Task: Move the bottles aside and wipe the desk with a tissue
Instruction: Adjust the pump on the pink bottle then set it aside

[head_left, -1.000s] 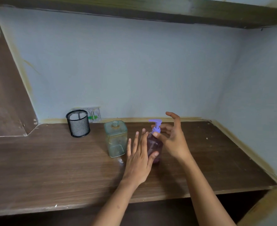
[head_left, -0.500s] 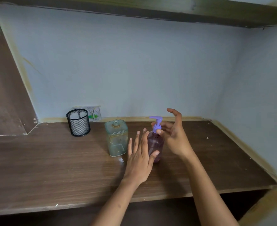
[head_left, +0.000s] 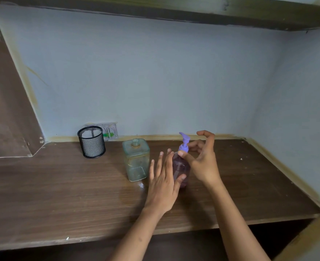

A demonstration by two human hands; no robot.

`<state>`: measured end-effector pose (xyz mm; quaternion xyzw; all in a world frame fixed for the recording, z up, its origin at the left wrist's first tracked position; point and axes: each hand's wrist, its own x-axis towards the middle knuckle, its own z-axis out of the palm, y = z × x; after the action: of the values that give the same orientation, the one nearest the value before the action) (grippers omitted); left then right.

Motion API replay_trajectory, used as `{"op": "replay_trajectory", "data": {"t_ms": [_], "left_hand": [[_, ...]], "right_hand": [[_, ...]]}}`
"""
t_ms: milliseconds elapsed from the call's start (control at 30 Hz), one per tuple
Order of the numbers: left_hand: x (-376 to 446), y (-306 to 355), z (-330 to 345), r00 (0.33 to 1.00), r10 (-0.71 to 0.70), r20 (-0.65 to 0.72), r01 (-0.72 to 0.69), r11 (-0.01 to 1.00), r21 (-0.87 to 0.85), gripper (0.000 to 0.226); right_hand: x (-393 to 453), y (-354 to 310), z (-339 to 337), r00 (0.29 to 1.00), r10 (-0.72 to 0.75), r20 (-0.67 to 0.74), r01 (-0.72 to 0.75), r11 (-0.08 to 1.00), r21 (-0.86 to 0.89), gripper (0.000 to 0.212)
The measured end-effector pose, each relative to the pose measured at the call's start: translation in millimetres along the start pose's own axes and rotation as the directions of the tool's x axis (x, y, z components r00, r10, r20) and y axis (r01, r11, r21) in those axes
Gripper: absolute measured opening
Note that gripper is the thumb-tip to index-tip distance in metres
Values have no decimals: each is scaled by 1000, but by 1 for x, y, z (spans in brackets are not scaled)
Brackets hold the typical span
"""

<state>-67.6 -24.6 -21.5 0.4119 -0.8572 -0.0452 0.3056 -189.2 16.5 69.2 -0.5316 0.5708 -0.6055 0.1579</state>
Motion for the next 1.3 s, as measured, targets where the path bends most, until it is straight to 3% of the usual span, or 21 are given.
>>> {"op": "replay_trajectory", "data": {"t_ms": [133,233,333,467,633,733,900,1100,1200,1300], "left_hand": [[0,1,0,1000,12,-7,-12,1000,1,68],[-1,1,-1,1000,13,-18,-13,1000,-22,65],[-1,1,-1,999,17,-27,-18,1000,-23,65],[-1,1,-1,1000,11,-19,-12,999,-35,68],[-1,1,1,999,10,-42,-11,999,-33,68],[0,1,1,999,11,-44,-12,1000,-25,67],[0,0,1,1000,9,-21,-9,1000,-20,69],[0,-1,3,998,10,-55,-11,1000,-12,68],[-1,0,3,999,13,-38,-13,1000,-8,69],[0,-1,2,1000,8,-22,-8,1000,-11,70]], "right_hand": [[-4,-5,9,995,9,-98,-14,999,-51,64],[-6,-7,10,995,16,-94,-22,998,-65,66],[-5,-6,3,1000,17,11,-17,999,-30,72],[-2,2,-10,981,30,193,-60,987,151,73],[1,1,0,999,39,2,-39,999,13,79],[0,1,4,1000,28,-2,-28,998,-50,78],[0,10,-5,988,48,144,-87,955,283,79],[-2,1,7,999,-16,-43,16,1000,7,84],[-3,3,1,998,-5,65,3,1000,23,83],[-3,11,-11,980,23,197,-66,974,216,79]]}}
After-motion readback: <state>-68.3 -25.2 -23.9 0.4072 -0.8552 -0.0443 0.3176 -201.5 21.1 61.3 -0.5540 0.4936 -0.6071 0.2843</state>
